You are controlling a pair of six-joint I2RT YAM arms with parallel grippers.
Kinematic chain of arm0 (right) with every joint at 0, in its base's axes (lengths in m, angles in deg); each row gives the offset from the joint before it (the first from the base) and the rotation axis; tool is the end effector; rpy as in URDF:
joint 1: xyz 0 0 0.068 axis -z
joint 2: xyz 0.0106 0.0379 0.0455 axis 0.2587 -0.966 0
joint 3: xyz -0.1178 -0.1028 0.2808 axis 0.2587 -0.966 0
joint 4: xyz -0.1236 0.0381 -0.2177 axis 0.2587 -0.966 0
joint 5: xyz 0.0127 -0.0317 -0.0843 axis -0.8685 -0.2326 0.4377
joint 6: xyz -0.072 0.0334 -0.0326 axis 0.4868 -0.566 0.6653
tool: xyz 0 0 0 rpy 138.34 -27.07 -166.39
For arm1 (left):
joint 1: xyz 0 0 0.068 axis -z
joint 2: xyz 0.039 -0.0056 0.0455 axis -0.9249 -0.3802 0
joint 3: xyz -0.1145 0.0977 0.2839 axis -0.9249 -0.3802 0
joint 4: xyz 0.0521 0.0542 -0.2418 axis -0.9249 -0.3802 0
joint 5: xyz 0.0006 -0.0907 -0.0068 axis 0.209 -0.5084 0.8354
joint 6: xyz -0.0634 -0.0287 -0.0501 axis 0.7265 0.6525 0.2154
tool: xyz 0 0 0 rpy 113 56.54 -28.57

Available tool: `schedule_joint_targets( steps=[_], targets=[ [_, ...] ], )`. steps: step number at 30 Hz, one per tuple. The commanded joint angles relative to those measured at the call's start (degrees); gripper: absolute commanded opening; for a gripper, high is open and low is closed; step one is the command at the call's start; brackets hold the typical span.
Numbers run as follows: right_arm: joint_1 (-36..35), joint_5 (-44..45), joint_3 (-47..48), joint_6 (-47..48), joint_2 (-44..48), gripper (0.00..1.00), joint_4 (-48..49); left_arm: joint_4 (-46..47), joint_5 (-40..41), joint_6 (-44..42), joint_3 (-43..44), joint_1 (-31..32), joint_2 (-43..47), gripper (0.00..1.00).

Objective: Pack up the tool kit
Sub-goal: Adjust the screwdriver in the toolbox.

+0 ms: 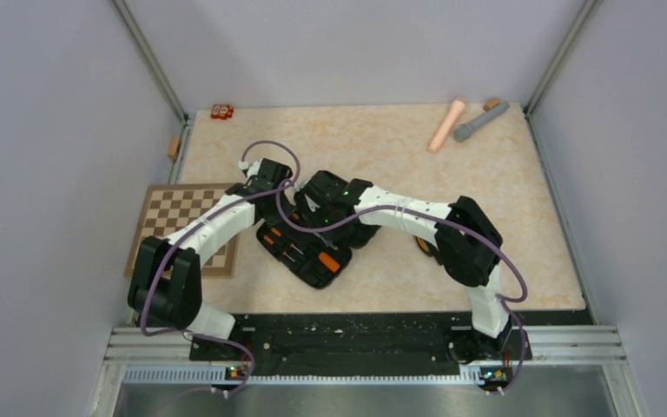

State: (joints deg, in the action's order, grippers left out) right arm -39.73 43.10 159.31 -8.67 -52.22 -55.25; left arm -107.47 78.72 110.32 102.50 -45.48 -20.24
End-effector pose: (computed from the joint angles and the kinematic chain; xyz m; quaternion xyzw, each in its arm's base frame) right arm 0.2676 0.3762 0.2211 -0.3667 0.9030 0.1145 0.1926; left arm 0.2886 -0.1009 0.2373 -0.2396 0.9275 -0.0736 0.2775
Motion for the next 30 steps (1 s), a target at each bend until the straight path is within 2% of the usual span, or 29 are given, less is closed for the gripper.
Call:
schedule_joint_targets(
  steps=[1,7,11,25,30],
  targets=[
    [0.3,2.2,2.4,1.0,0.9,0.35,0.8,-0.3,0.5,-1.9,4.1,1.7,0.0,0.17],
    [0.3,1.3,1.7,2.1,-0.8,0.18,0.9,1.7,-0.9,-2.1,5.2,1.6,-4.0,0.18],
    [0.2,0.1,1.4,2.5,-1.7,0.14,1.3,2.3,-2.0,-2.2,5.7,1.6,-6.5,0.18],
    [0.3,-0.6,2.0,2.4,2.0,0.14,1.5,2.5,-1.6,-2.4,4.7,1.6,-7.2,0.18],
    [0.3,-3.6,2.3,2.3,1.9,0.14,1.5,2.9,-1.5,-2.3,4.1,1.6,-7.5,0.18]
  ],
)
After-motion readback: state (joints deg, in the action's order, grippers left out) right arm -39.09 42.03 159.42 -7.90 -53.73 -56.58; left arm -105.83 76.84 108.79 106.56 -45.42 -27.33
